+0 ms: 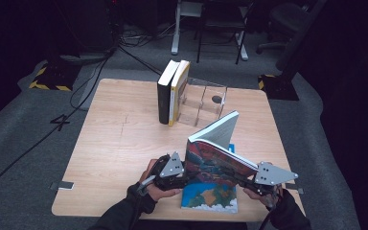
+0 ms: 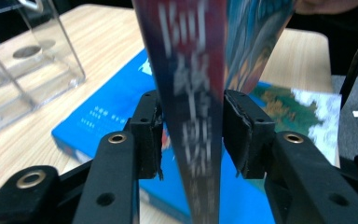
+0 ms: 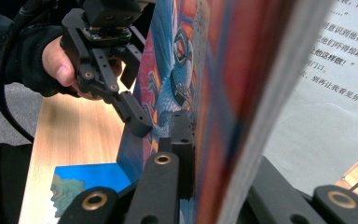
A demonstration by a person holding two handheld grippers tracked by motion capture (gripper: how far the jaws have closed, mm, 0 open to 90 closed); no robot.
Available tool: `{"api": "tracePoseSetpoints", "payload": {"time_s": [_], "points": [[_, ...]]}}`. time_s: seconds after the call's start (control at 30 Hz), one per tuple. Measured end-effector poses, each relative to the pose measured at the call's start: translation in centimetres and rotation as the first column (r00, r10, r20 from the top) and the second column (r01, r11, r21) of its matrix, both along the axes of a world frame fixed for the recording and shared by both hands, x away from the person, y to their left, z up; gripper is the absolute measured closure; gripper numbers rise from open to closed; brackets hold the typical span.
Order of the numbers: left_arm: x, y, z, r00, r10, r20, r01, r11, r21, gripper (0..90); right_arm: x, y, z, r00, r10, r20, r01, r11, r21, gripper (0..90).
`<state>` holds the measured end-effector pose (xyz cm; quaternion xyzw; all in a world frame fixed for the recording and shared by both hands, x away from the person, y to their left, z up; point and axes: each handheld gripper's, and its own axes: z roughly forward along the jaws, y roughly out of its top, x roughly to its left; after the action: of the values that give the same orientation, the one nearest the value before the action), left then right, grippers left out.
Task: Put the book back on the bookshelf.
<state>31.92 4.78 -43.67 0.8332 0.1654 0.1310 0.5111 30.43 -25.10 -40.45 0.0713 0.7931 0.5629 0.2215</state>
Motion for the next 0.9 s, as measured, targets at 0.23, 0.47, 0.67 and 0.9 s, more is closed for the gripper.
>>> {"api": "tracePoseSetpoints", "payload": {"time_s": [0.23,0.47,0.67,0.9], "points": [[-0.1,-0.7,1.1,0.9995,-0.019,0.026,0.019,0.9993,-0.031,57.0,-0.4,-0.2,0.0,0.9999,0.004,0.01,-0.004,0.9999,-0.012,83.8],[-0.2,-0.6,2.1,0.9986,-0.019,0.049,0.022,0.9976,-0.066,60.6,-0.3,-0.8,-0.1,0.9998,-0.021,-0.002,0.021,0.9998,0.001,79.2],[-0.3,-0.2,2.1,0.9983,-0.042,0.04,0.045,0.9961,-0.076,68.4,0.2,-1.9,0.1,0.9976,-0.067,-0.018,0.068,0.9964,0.051,69.7],[-0.5,-0.3,2.0,0.998,-0.056,0.03,0.058,0.9949,-0.083,71.6,0.5,-2.5,0.0,0.9919,-0.126,-0.01,0.127,0.9887,0.08,57.0]]}}
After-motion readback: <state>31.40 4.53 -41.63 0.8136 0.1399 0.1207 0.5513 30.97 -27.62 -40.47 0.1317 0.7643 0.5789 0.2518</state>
